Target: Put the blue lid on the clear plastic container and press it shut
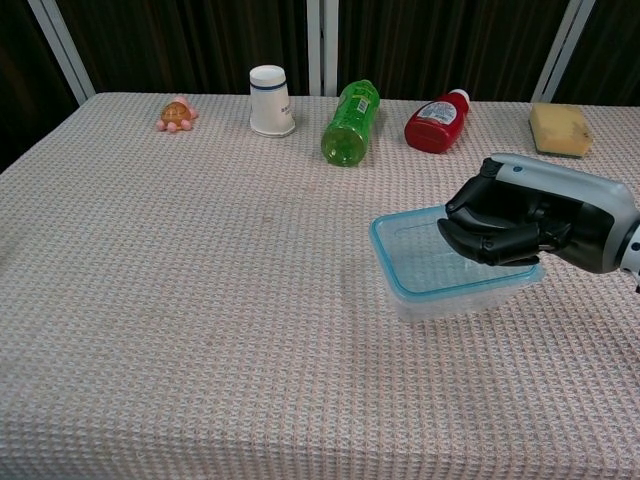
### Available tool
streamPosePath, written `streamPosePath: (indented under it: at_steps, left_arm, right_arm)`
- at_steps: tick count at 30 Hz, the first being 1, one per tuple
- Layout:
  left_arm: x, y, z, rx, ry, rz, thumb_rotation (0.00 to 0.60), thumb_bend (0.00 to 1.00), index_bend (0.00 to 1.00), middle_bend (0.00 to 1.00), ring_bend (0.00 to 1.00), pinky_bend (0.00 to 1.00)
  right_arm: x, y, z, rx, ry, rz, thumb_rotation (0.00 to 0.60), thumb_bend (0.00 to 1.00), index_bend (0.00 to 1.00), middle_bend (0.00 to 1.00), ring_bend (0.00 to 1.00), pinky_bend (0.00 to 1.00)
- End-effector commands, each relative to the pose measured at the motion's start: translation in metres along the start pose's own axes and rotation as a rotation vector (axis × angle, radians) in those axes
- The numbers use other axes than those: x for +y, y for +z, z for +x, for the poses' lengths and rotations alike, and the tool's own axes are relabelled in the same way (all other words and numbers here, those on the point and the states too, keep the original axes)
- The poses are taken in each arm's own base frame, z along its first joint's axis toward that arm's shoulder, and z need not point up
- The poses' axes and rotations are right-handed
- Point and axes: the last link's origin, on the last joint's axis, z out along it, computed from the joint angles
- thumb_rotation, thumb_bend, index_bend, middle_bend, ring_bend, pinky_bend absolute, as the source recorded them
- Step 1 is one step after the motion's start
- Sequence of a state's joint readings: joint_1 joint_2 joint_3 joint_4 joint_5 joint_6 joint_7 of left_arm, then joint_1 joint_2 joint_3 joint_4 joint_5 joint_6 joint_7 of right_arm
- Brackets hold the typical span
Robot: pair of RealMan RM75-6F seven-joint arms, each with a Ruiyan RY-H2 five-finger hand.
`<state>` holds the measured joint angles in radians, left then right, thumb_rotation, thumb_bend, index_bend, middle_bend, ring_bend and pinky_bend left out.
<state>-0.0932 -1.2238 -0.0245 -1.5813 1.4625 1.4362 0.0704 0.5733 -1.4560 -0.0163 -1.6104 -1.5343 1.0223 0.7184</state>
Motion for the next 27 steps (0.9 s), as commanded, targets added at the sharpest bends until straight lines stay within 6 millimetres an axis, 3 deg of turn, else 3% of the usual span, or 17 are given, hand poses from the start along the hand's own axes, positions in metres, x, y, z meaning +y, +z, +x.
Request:
streamPosePath:
  at_steps: [1, 27]
  left_arm:
    - [0.000, 0.000, 0.000, -0.001, 0.001, -0.002, 0.600, 0.06, 0.08, 0.00, 0.00, 0.00]
    - [-0.002, 0.000, -0.004, -0.010, -0.007, 0.004, 0.600, 0.06, 0.08, 0.00, 0.00, 0.00]
  right_arm:
    - [0.001, 0.006, -0.001, 0.016, 0.001, 0.004, 0.600, 0.67, 1.00, 0.93, 0.93, 0.97]
    - [0.017, 0.017, -0.012, 0.021, -0.025, -0.034, 0.600, 0.68, 1.00, 0.93, 0.92, 0.97]
